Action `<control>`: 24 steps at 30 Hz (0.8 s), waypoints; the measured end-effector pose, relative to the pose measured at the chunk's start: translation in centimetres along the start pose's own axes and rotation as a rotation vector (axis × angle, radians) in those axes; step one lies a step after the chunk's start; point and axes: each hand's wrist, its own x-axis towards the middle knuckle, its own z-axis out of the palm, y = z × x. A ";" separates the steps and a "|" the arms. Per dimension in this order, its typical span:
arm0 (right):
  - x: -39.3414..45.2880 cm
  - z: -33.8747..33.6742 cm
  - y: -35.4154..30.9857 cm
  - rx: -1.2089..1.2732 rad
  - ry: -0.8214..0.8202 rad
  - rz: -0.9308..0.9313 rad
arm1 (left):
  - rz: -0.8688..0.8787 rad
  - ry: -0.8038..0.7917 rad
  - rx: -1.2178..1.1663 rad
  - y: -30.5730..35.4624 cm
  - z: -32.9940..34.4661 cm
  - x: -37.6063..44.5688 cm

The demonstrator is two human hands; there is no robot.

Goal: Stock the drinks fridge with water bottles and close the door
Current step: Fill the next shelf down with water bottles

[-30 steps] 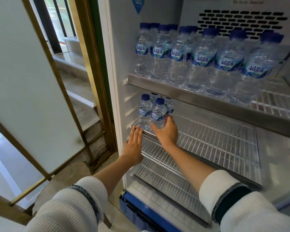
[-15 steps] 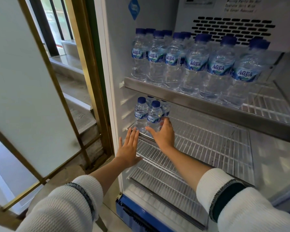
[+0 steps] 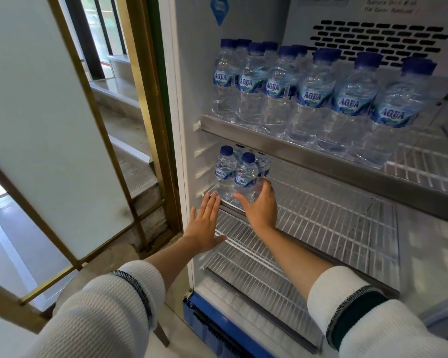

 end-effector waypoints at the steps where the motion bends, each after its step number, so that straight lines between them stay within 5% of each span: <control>1: -0.6 0.2 -0.1 -0.022 0.033 0.012 | 0.000 0.014 -0.036 0.0 0.0 -0.3; 6: -5.2 2.0 -0.6 -0.243 0.152 -0.251 | -0.043 0.003 -0.098 -1.5 1.5 -3.6; 14: -14.4 8.5 -2.9 -0.495 -0.519 -0.651 | -0.347 -0.071 -0.182 -11.3 5.7 -16.6; 24: -36.1 20.3 -11.5 -0.486 -1.060 -0.654 | -0.783 -0.162 -0.249 -23.5 10.6 -47.6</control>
